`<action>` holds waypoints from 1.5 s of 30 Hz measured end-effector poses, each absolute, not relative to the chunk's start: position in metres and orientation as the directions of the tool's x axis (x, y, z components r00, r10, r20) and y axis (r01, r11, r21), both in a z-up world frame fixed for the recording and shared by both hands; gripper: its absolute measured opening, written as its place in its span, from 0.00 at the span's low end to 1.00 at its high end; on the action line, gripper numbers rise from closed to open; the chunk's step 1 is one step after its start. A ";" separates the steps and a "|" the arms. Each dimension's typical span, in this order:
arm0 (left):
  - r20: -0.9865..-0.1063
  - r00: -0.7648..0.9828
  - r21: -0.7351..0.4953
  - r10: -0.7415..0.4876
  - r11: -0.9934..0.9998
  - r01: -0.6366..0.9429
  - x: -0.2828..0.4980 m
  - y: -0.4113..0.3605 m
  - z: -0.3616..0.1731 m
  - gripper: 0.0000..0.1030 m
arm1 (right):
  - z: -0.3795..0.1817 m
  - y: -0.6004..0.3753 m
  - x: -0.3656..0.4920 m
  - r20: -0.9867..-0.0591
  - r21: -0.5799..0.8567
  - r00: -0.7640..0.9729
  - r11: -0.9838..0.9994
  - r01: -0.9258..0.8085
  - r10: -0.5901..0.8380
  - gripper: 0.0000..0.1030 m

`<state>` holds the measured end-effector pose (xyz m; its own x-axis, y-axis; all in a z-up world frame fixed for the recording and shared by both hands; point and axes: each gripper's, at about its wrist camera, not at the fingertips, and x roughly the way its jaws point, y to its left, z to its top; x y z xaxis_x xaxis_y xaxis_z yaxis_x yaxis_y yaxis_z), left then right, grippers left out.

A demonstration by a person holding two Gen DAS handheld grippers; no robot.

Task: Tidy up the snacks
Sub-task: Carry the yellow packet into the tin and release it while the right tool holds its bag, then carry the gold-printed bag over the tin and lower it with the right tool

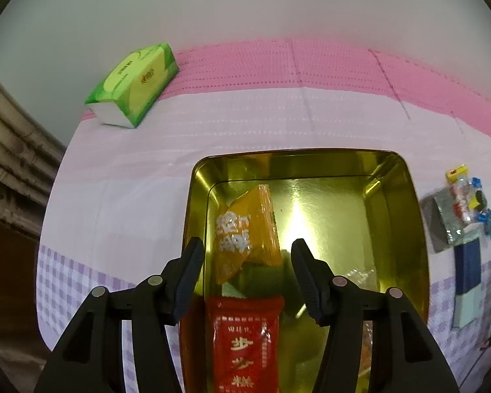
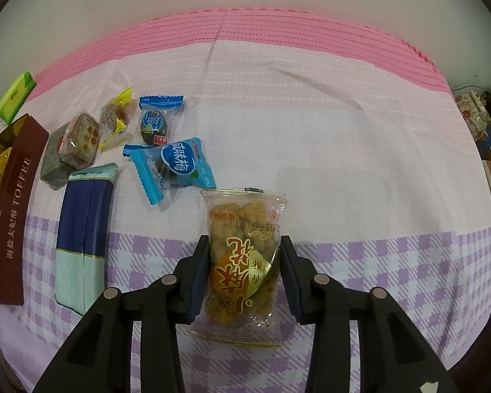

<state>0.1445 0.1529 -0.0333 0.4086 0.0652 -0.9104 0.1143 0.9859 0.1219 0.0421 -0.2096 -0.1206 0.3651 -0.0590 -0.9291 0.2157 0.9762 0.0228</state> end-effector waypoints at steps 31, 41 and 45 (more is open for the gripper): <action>-0.860 0.482 0.039 0.166 0.964 -0.262 0.052 0.269 -0.002 0.55 | -0.039 0.054 0.090 -0.856 0.234 0.414 0.947 -0.223 0.309 0.36; -0.873 0.461 0.014 0.160 0.953 -0.303 0.044 0.287 -0.012 0.55 | -0.069 0.106 0.094 -0.888 0.241 0.328 0.934 -0.265 0.322 0.36; -0.877 0.454 0.005 0.155 0.950 -0.313 0.045 0.290 -0.015 0.55 | -0.076 0.110 0.093 -0.896 0.236 0.312 0.935 -0.265 0.314 0.36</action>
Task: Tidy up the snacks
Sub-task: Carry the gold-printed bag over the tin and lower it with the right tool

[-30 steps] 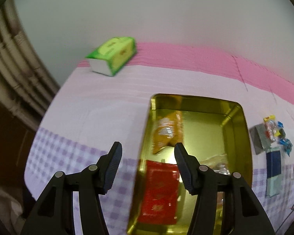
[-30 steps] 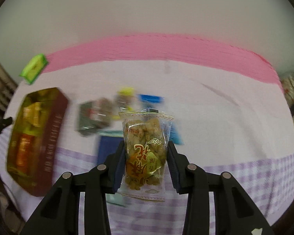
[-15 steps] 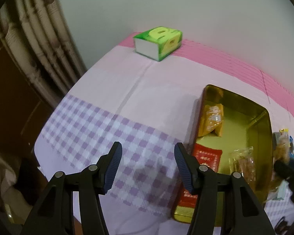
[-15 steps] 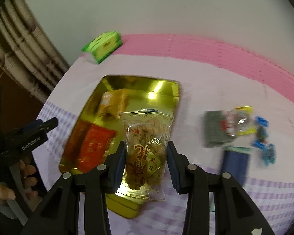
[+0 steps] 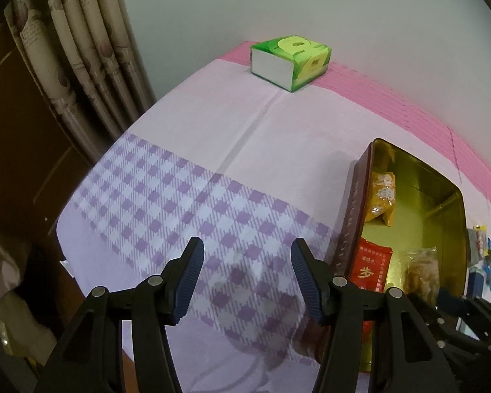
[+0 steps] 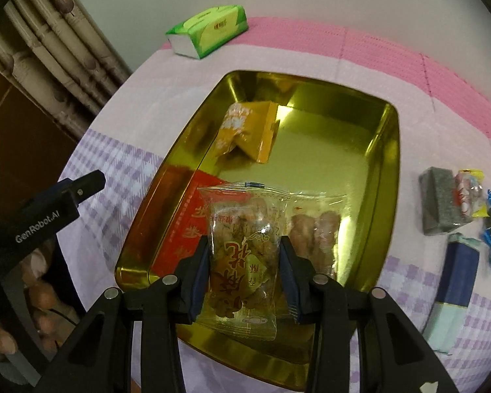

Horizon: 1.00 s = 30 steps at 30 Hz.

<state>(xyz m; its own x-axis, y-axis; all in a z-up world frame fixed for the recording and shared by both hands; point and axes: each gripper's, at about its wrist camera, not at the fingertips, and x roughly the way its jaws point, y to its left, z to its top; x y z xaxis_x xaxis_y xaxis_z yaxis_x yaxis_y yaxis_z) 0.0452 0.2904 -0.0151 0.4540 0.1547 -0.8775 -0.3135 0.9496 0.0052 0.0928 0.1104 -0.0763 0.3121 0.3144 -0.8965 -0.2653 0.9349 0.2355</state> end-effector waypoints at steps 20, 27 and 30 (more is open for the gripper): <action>-0.889 0.433 0.027 0.152 0.959 -0.282 0.047 0.287 -0.020 0.55 | -0.093 0.114 0.093 -0.913 0.210 0.293 0.941 -0.264 0.286 0.38; -0.893 0.423 0.026 0.154 0.956 -0.293 0.048 0.287 -0.022 0.55 | -0.076 0.103 0.091 -0.893 0.232 0.324 0.937 -0.261 0.312 0.41; -0.892 0.425 0.027 0.155 0.956 -0.292 0.048 0.287 -0.021 0.55 | -0.060 0.089 0.089 -0.878 0.236 0.358 0.938 -0.255 0.318 0.41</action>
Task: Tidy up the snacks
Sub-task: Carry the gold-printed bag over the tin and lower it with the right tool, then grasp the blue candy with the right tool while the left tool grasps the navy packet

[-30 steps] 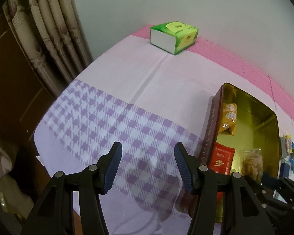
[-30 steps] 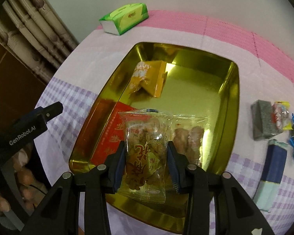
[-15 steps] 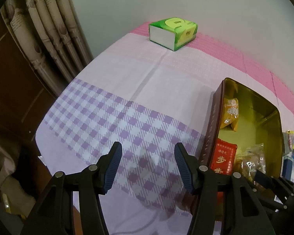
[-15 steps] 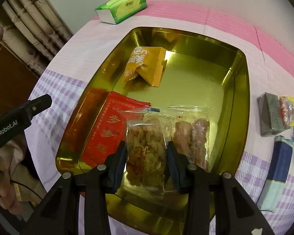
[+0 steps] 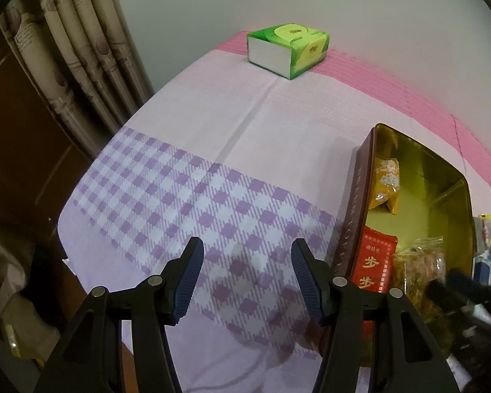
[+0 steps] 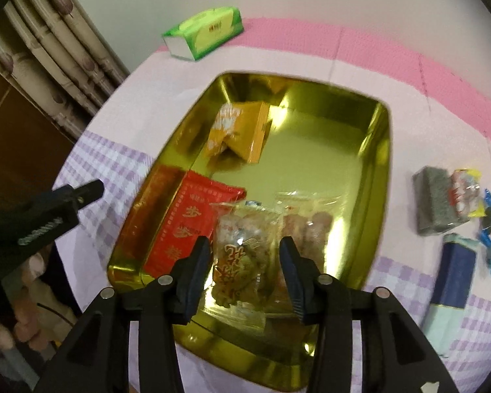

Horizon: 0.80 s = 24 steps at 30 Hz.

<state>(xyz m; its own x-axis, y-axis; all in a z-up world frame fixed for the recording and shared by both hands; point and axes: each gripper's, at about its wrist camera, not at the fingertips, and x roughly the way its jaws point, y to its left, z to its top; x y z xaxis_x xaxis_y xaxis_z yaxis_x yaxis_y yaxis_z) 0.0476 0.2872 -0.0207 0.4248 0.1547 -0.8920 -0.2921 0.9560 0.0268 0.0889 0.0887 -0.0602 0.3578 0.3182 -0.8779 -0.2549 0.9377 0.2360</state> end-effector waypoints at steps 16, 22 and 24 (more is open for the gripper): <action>-0.884 0.442 0.047 0.151 0.970 -0.239 0.048 0.269 -0.013 0.58 | -0.065 -0.131 0.110 -0.921 0.074 0.388 0.995 0.067 0.042 0.41; -0.879 0.460 0.050 0.128 0.983 -0.179 0.047 0.244 -0.003 0.59 | -0.097 -0.161 0.110 -0.931 0.051 0.364 0.997 0.058 0.027 0.50; -0.880 0.460 0.052 0.118 0.987 -0.153 0.047 0.233 -0.001 0.60 | -0.103 -0.163 0.108 -0.924 0.064 0.379 0.997 0.043 0.043 0.54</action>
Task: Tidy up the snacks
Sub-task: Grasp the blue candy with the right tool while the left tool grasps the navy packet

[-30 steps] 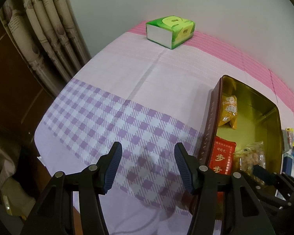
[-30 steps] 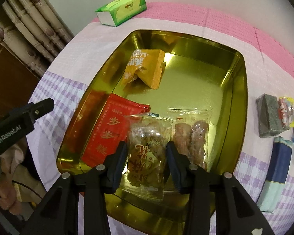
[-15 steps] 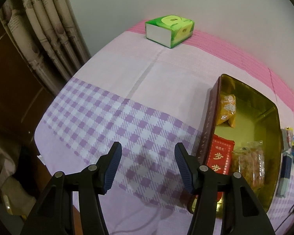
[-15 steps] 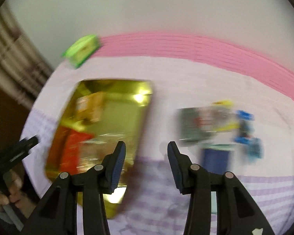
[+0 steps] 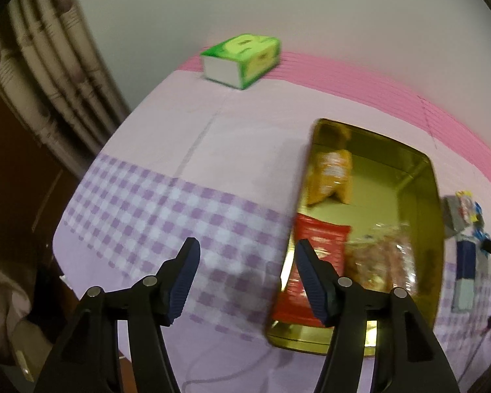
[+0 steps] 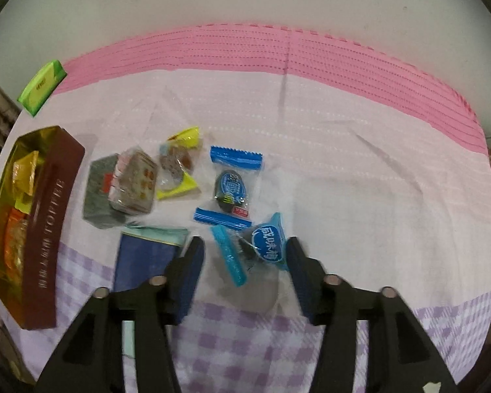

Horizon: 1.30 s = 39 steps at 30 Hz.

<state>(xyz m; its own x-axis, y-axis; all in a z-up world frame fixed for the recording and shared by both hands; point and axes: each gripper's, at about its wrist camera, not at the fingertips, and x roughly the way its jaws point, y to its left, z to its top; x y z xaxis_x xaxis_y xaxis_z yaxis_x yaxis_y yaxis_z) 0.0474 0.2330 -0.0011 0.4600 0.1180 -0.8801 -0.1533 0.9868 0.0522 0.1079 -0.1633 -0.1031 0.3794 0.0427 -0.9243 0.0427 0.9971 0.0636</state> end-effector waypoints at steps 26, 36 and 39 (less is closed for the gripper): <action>-0.921 0.356 -0.060 -0.157 0.962 0.268 0.059 0.002 -0.030 0.61 | -0.122 -0.212 0.065 -0.825 0.111 0.558 0.994 0.010 0.087 0.34; -0.942 0.281 -0.086 -0.182 0.942 0.323 0.069 -0.057 -0.059 0.61 | -0.124 -0.234 0.041 -0.831 0.109 0.553 0.992 0.067 0.054 0.34; -0.952 0.254 -0.084 -0.169 0.946 0.313 0.075 -0.066 -0.069 0.61 | -0.123 -0.237 0.036 -0.838 0.109 0.544 0.991 0.077 0.049 0.34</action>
<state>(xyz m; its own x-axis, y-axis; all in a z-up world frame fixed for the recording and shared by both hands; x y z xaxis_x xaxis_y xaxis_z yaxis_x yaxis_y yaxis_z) 0.0748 -0.0662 -0.0691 0.2544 -0.1689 -0.9522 0.3126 0.9461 -0.0843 0.0362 -0.2372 -0.1235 0.5437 0.0494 -0.8378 0.0773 0.9911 0.1086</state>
